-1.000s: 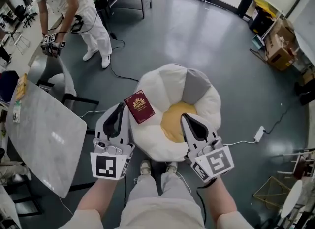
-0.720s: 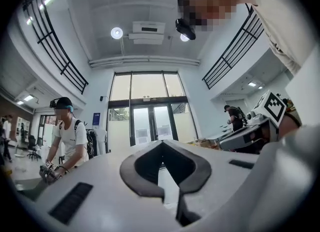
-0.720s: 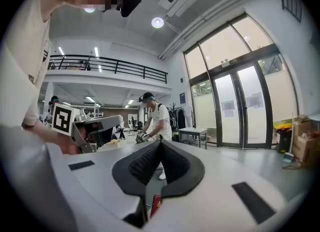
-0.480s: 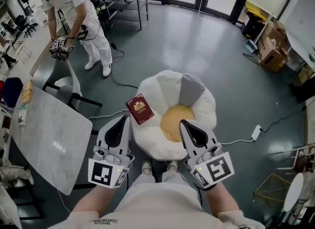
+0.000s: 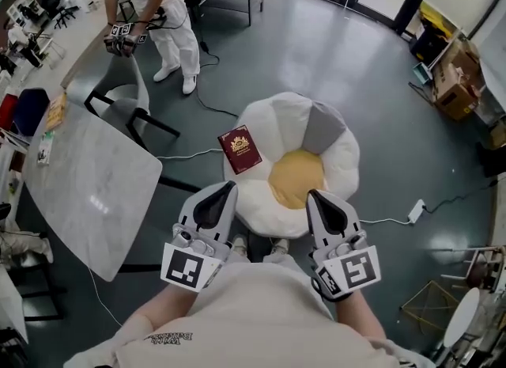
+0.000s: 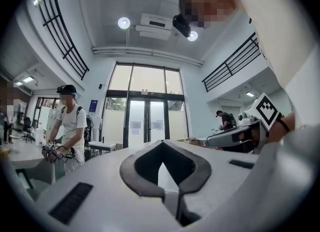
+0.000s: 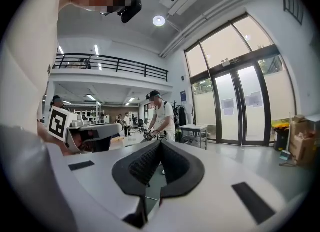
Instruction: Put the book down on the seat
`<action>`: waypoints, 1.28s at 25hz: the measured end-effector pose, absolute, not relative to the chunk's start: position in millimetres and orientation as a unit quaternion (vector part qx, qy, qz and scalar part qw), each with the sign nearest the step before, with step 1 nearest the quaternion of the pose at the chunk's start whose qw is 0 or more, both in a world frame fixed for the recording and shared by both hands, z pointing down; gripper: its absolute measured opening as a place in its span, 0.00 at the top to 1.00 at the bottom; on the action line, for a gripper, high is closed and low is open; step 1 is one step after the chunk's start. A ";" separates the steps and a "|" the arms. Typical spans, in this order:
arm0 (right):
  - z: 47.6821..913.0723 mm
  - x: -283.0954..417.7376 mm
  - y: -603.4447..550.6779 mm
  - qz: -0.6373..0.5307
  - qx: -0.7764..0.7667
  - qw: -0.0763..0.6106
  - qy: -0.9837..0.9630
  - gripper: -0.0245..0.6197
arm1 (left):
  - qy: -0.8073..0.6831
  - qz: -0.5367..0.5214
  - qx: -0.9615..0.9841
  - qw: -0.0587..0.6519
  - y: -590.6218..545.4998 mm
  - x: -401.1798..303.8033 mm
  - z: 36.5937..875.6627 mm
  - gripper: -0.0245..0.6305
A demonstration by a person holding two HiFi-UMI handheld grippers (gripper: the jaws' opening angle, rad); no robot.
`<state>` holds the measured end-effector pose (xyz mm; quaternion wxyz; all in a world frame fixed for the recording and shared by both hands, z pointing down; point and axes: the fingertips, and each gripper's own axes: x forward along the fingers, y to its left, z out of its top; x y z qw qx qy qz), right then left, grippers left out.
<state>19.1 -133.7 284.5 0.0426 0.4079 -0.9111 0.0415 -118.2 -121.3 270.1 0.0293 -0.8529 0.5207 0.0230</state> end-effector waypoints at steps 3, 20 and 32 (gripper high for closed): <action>287.4 18.3 -140.9 0.047 0.412 0.044 -0.909 0.96 | 0.523 0.030 -0.851 0.026 -125.4 -120.9 269.6 0.96; 270.1 4.4 -168.2 0.005 0.408 0.036 -0.912 0.96 | 0.522 0.020 -0.852 0.028 -153.4 -129.1 268.6 0.96; 262.4 -1.8 -176.7 -0.002 0.399 0.022 -0.917 0.96 | 0.534 0.019 -0.845 0.029 -158.1 -135.8 269.2 0.96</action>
